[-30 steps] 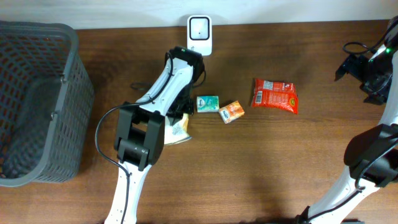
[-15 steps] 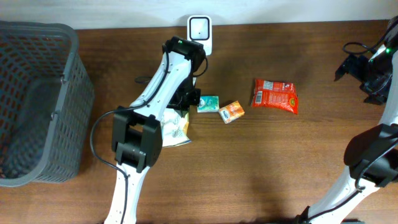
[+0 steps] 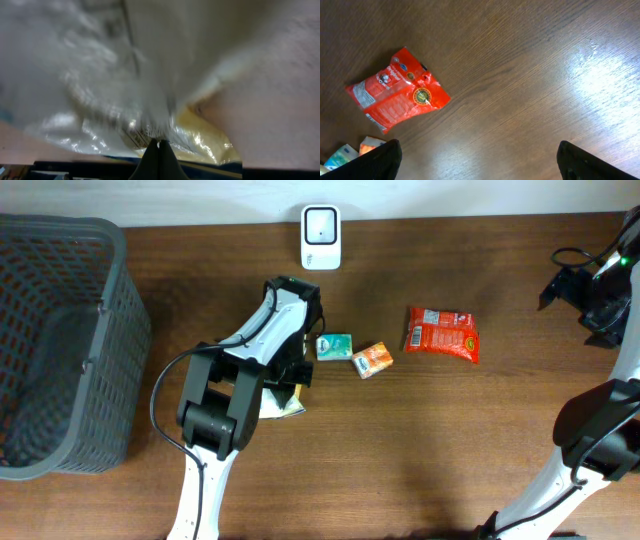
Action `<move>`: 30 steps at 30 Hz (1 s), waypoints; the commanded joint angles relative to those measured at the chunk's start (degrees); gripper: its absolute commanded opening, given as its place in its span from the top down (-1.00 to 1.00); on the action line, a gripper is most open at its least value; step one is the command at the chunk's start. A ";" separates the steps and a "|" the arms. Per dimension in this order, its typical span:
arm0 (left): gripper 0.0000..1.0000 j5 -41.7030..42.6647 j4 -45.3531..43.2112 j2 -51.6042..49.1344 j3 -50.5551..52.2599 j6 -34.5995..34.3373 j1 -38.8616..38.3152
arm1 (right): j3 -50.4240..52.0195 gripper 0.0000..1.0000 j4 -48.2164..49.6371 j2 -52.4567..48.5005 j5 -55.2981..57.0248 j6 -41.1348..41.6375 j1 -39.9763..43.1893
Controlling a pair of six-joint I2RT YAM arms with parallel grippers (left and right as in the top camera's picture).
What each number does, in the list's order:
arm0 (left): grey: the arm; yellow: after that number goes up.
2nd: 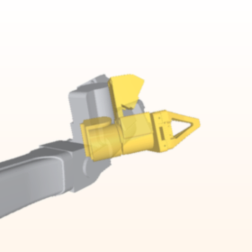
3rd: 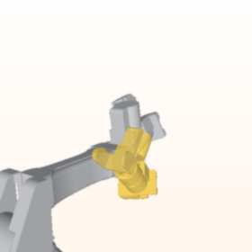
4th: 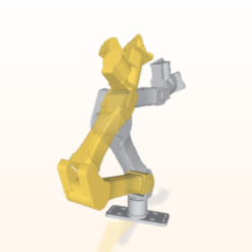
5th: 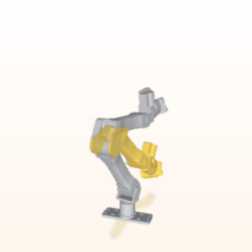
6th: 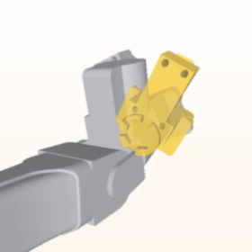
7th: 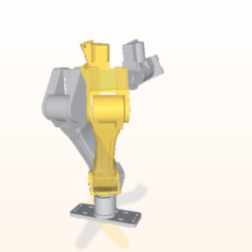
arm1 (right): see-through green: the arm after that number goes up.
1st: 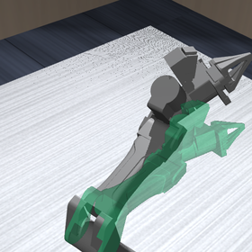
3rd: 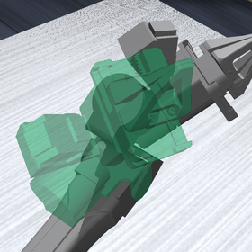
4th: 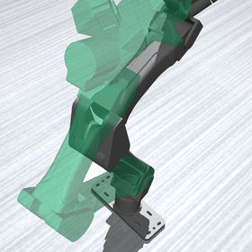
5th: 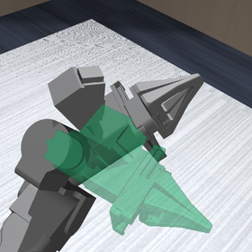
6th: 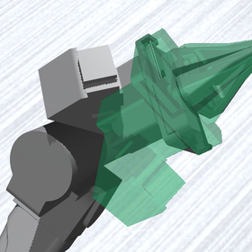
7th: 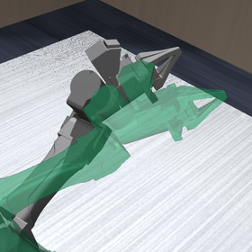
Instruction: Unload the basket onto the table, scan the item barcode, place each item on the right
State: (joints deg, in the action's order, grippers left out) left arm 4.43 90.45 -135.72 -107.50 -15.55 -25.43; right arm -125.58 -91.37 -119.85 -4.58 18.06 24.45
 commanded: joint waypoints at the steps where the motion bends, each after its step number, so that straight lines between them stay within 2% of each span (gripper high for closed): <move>1: 1.00 5.27 -7.76 1.62 3.32 0.94 -0.31 | -0.07 -0.97 -0.11 0.24 -0.33 0.44 -0.04; 4: 1.00 8.28 -8.33 1.66 0.24 3.45 -0.39 | -0.07 -0.97 -0.13 0.24 -0.33 0.44 -0.04; 7: 1.00 7.48 -2.93 1.95 -7.48 6.12 -0.26 | -0.04 -0.97 -0.13 0.24 -0.33 0.44 -0.04; 11: 1.00 -1.31 3.43 2.05 -20.68 5.55 0.94 | -0.07 -0.97 -0.13 0.24 -0.33 0.44 -0.04; 13: 1.00 -6.10 4.26 2.05 -24.02 0.83 2.23 | -0.07 -0.97 -0.13 0.24 -0.33 0.44 -0.04; 15: 1.00 -12.50 4.07 1.95 -23.74 -5.92 3.69 | -0.07 -0.97 -0.13 0.24 -0.33 0.44 -0.04; 17: 1.00 -13.75 3.06 1.68 -22.75 -7.63 4.76 | -0.07 -0.97 -0.11 0.24 -0.33 0.44 -0.04; 23: 1.00 -8.74 -4.72 1.60 -12.96 -7.56 4.83 | -0.07 -0.97 -0.13 0.24 -0.33 0.44 -0.04; 27: 1.00 -5.01 -17.92 1.60 -2.40 -7.48 2.08 | -0.07 -0.97 -0.11 0.24 -0.33 0.44 -0.04; 30: 1.00 -5.44 -24.33 1.60 0.59 -2.16 0.00 | -0.04 -0.97 -0.13 0.24 -0.33 0.44 -0.04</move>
State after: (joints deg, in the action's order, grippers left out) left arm -3.51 70.28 -133.93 -110.02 -22.00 -23.22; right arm -125.58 -91.35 -119.85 -4.58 18.04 24.45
